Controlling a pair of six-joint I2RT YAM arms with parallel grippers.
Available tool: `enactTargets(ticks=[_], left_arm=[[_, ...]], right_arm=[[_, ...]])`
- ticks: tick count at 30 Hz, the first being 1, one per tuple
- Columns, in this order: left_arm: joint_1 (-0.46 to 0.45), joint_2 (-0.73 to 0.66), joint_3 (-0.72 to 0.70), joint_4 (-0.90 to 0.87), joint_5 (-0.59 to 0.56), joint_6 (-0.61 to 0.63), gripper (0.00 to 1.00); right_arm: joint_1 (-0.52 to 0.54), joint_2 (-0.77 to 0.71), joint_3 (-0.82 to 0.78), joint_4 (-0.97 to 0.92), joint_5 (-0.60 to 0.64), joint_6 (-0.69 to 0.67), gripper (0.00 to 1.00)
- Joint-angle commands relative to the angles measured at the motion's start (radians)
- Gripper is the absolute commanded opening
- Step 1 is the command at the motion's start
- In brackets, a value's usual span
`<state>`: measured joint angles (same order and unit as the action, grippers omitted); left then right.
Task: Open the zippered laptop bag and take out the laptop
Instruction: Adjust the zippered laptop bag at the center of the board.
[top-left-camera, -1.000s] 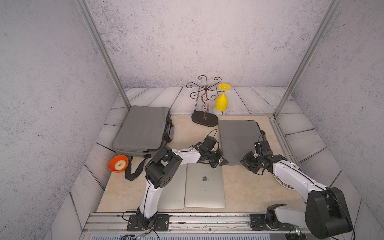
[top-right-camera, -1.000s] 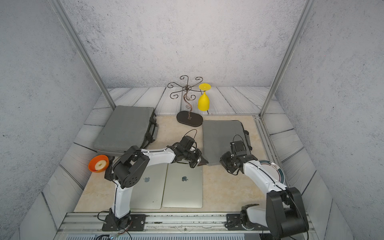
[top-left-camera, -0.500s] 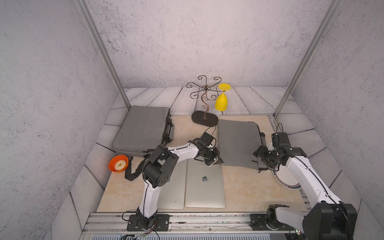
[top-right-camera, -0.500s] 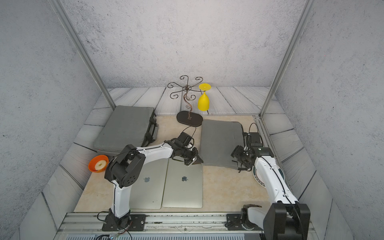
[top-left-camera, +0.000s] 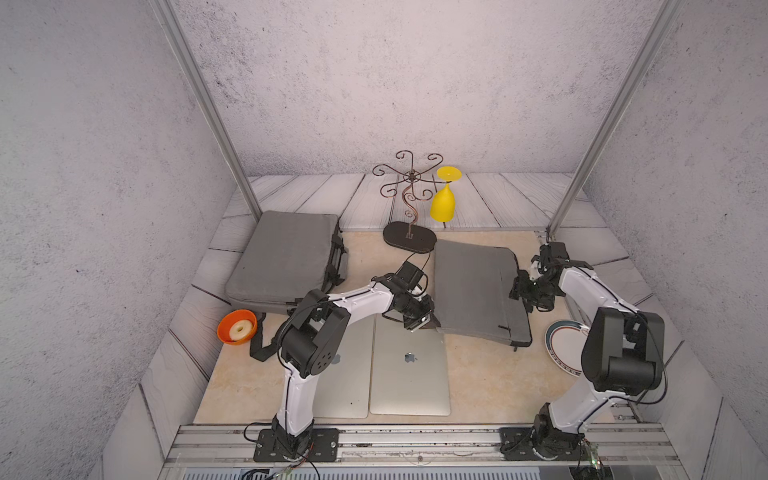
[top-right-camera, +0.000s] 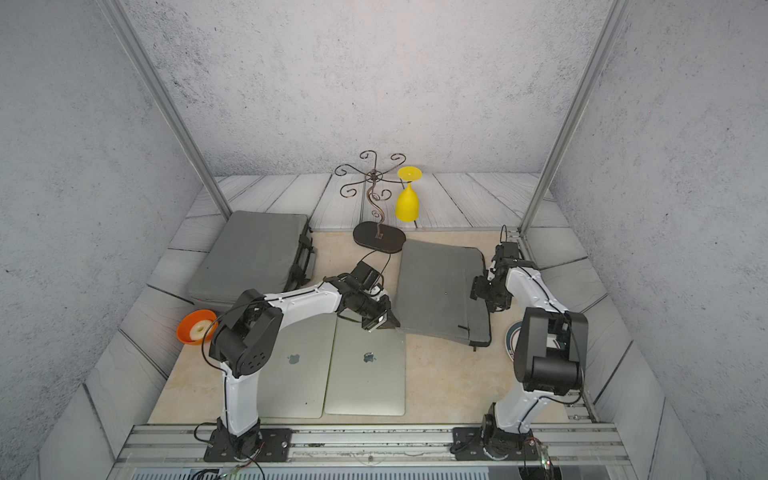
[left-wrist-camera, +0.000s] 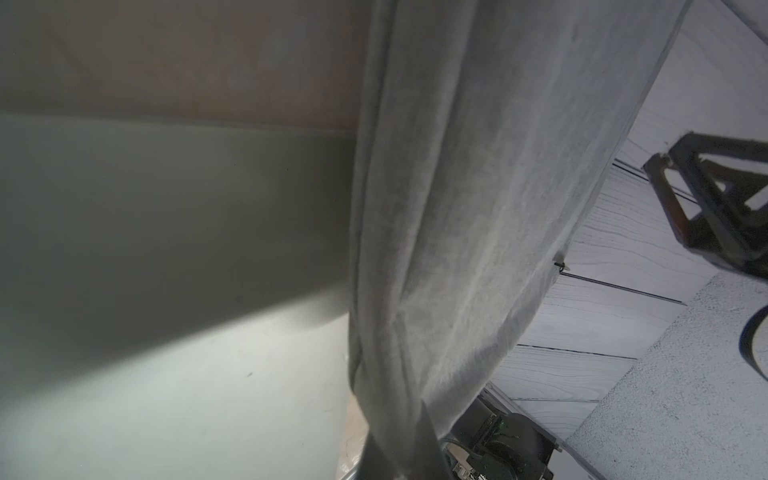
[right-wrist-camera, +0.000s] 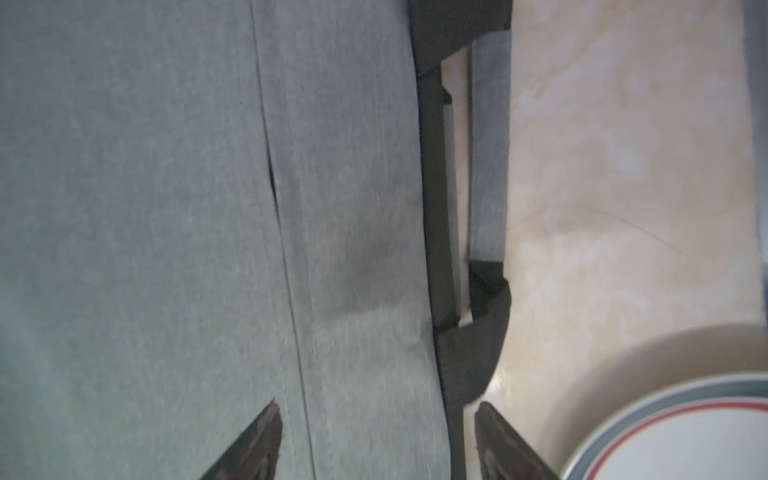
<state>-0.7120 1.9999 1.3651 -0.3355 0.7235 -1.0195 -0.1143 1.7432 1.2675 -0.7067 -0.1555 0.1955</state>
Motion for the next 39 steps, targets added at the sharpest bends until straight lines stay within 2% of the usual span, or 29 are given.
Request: enactTargets(ticks=[1, 5, 11, 16, 21, 23, 30, 39], left_arm=[[0.009, -0.052, 0.0, 0.012, 0.039, 0.051, 0.0], [0.013, -0.049, 0.0, 0.014, 0.051, 0.057, 0.0], [0.02, -0.04, 0.007, 0.007, 0.065, 0.067, 0.0], [0.023, -0.021, 0.029, 0.001, 0.081, 0.077, 0.0], [0.023, -0.008, 0.048, -0.008, 0.088, 0.085, 0.0], [0.024, -0.003, 0.056, -0.011, 0.093, 0.09, 0.0], [0.033, 0.023, 0.167, -0.129, 0.09, 0.182, 0.0], [0.123, 0.044, 0.28, -0.284, 0.053, 0.312, 0.0]], right_arm=[[-0.019, 0.111, 0.059, -0.023, -0.049, -0.061, 0.71], [-0.027, 0.212, 0.118, -0.061, -0.083, -0.074, 0.69], [-0.027, 0.268, 0.092, -0.039, -0.118, -0.053, 0.62], [-0.027, 0.288, 0.066, -0.029, -0.126, -0.056, 0.46], [-0.025, 0.277, 0.042, -0.03, -0.111, -0.026, 0.2], [-0.025, 0.266, 0.045, -0.048, -0.111, -0.038, 0.13], [-0.027, 0.126, 0.05, -0.086, -0.126, -0.006, 0.02], [0.016, -0.11, -0.1, -0.106, -0.253, 0.1, 0.01]])
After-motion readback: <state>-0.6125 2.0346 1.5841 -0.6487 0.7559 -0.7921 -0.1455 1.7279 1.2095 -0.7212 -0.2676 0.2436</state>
